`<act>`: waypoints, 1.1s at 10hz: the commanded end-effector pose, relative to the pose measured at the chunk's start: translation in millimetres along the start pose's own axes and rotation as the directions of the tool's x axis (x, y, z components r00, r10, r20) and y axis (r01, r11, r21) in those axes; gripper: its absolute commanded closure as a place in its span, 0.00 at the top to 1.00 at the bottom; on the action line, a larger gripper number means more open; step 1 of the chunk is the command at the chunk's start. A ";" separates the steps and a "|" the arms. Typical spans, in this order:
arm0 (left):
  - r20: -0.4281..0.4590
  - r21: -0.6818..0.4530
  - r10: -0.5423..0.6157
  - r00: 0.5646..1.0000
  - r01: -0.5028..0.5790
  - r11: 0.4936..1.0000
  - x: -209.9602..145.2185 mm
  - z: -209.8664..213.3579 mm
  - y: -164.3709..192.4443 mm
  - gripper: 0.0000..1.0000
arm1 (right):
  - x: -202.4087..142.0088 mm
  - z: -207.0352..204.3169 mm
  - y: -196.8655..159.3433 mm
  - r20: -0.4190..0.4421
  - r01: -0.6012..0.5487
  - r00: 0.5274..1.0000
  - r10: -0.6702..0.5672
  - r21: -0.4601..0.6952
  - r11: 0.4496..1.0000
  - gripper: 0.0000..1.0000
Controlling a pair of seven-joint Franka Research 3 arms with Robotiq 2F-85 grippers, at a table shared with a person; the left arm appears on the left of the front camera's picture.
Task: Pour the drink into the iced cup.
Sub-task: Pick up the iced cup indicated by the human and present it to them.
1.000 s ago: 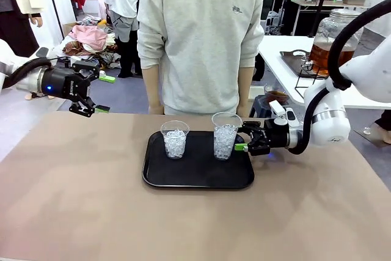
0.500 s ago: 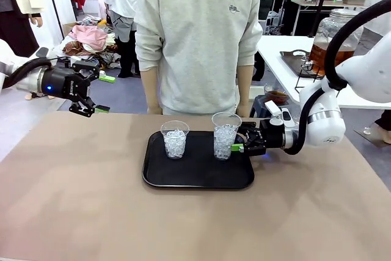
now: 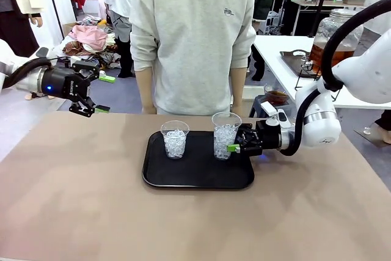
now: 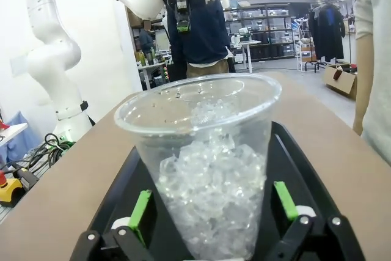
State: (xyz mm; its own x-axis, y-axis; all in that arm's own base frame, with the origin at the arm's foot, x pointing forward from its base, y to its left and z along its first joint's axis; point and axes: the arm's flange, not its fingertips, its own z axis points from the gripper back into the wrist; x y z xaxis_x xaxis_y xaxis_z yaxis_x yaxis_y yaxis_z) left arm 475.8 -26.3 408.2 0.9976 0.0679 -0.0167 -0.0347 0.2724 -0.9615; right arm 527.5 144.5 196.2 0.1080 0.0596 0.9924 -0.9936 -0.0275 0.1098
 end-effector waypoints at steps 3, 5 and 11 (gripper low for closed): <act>0.001 -0.002 0.000 1.000 0.000 1.000 -1.4 0.5 -0.4 1.00 | 4.1 -19.1 -12.6 0.004 0.049 0.999 -0.049 -0.053 0.997 1.00; 0.001 -0.002 0.000 1.000 0.000 1.000 -1.4 0.5 -0.4 1.00 | 5.1 -24.6 -14.5 -0.004 0.056 0.998 -0.056 -0.046 0.997 1.00; 0.001 -0.002 0.000 1.000 0.000 1.000 -1.4 0.5 -0.4 1.00 | 8.8 -25.6 -12.1 -0.003 0.057 0.998 -0.058 -0.032 0.998 0.53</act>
State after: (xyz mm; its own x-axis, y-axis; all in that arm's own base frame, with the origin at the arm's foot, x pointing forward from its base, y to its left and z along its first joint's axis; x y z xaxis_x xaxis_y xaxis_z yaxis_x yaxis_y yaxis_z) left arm 475.8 -26.3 408.2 0.9976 0.0679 -0.0167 -0.0347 0.2724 -0.9615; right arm 532.3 166.4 198.9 0.1660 0.0643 0.9840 -0.9861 -0.0011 0.1664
